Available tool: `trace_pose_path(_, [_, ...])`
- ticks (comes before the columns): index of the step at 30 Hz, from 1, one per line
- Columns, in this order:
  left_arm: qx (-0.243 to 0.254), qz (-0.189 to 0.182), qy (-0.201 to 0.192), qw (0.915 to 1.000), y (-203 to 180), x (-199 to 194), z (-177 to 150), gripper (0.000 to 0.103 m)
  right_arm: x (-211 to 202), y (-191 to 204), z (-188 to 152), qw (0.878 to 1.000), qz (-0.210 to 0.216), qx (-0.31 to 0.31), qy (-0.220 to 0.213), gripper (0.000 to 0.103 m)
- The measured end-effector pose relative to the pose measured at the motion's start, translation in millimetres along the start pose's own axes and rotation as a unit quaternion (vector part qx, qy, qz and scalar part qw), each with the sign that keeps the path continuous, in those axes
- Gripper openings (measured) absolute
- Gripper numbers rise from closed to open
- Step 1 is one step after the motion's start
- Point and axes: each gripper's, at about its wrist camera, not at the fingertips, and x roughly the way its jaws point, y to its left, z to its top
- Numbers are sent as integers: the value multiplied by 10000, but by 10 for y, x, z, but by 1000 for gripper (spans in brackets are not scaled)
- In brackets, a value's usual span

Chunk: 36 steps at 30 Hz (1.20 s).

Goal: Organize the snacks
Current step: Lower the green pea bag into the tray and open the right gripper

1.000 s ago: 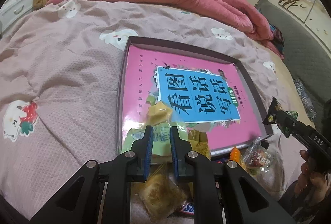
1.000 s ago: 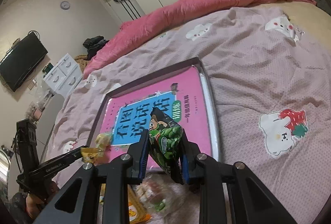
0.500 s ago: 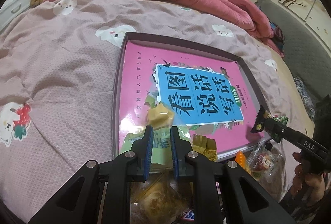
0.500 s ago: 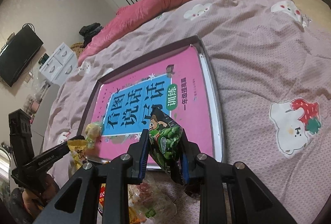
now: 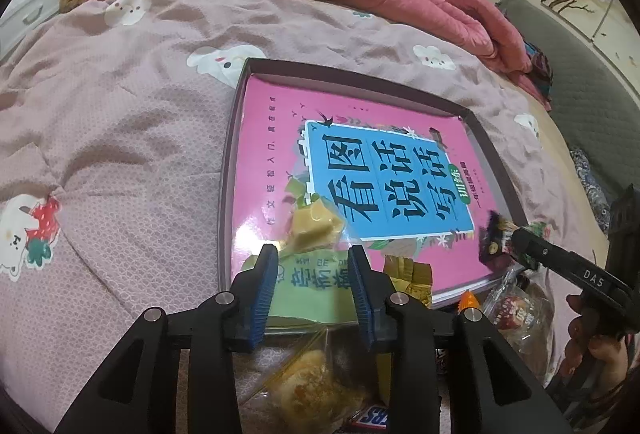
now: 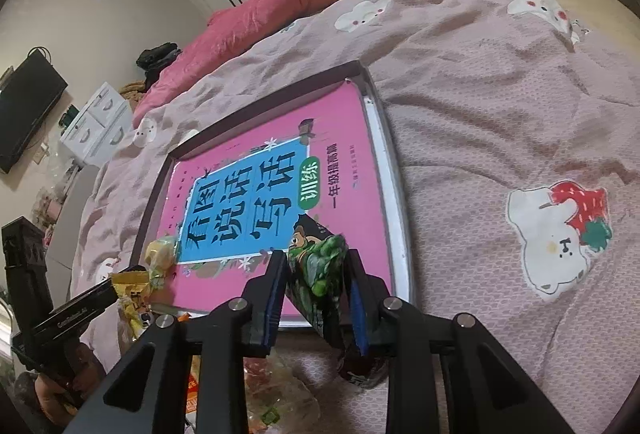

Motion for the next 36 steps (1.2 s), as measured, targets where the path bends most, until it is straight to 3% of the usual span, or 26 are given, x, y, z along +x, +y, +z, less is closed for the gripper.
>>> trace_pose_path(3, [4, 13, -18, 10000, -3, -14, -1, 40, -32, -13, 6, 9999, -83, 8, -70, 39])
trace_pose_path(11, [39, 50, -81, 9999, -7, -56, -1, 46, -92, -18, 0, 9997, -137, -12, -214, 40])
trace_pose_path(15, [45, 42, -135, 9999, -12, -95, 9, 50, -188, 15, 2, 9988, -204, -121, -427, 47])
trace_pose_path(26, [42, 75, -262, 9996, -18, -204, 9, 65, -335, 212, -18, 9954, -205, -578, -732, 55])
trace_pose_path(36, [25, 34, -356, 9994, -20, -286, 3, 71, -417, 279, -50, 9930, -255, -722, -902, 64])
